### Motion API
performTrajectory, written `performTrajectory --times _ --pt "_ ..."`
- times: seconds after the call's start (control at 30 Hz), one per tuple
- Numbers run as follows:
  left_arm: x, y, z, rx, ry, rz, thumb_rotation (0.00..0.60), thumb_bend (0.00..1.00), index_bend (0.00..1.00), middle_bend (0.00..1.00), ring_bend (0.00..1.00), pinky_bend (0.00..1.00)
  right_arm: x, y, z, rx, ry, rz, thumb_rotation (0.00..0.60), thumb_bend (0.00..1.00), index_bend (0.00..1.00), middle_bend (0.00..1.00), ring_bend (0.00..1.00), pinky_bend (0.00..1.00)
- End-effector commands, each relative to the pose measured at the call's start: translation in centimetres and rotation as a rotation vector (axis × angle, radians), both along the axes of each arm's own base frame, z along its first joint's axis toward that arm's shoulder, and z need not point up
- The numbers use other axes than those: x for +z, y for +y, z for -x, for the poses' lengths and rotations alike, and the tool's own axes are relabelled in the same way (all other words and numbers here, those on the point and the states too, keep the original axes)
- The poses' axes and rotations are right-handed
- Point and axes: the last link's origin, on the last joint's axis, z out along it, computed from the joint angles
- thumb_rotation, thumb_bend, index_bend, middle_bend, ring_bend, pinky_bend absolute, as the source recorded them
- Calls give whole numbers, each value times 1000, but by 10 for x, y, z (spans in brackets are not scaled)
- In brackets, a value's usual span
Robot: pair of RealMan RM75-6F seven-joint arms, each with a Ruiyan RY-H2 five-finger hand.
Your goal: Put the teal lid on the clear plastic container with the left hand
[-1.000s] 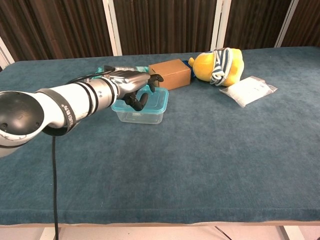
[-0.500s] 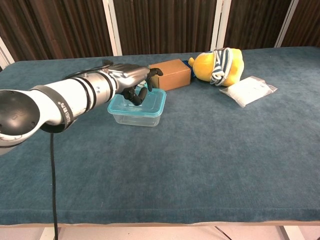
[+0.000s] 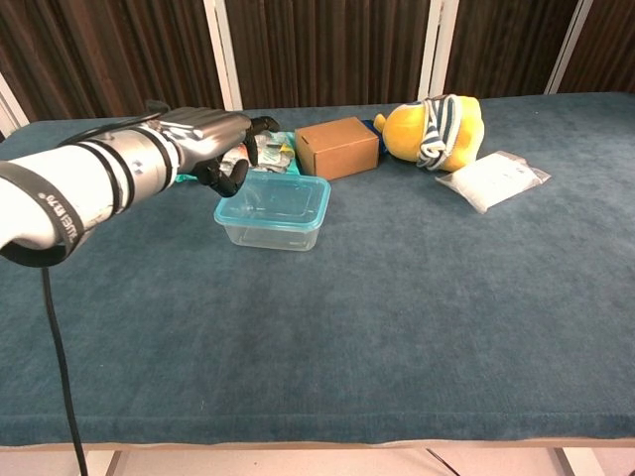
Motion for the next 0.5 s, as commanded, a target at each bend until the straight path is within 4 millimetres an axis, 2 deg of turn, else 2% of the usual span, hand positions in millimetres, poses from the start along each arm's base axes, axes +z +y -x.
performTrajectory --times 0.03,0.27,0.5 --pt "5 -3 7 0 19 -14 600 733 0 274 75 0 -2 0 -1 2 3 -4 600 199 0 0 0 0" --pt "-1 -1 16 27 17 1 600 734 0 274 75 0 -2 1 -2 4 5 -2 600 200 0 0 0 0" --pt "-15 7 20 41 12 35 600 734 0 255 49 0 -3 1 -2 5 7 -8 600 200 0 0 0 0"
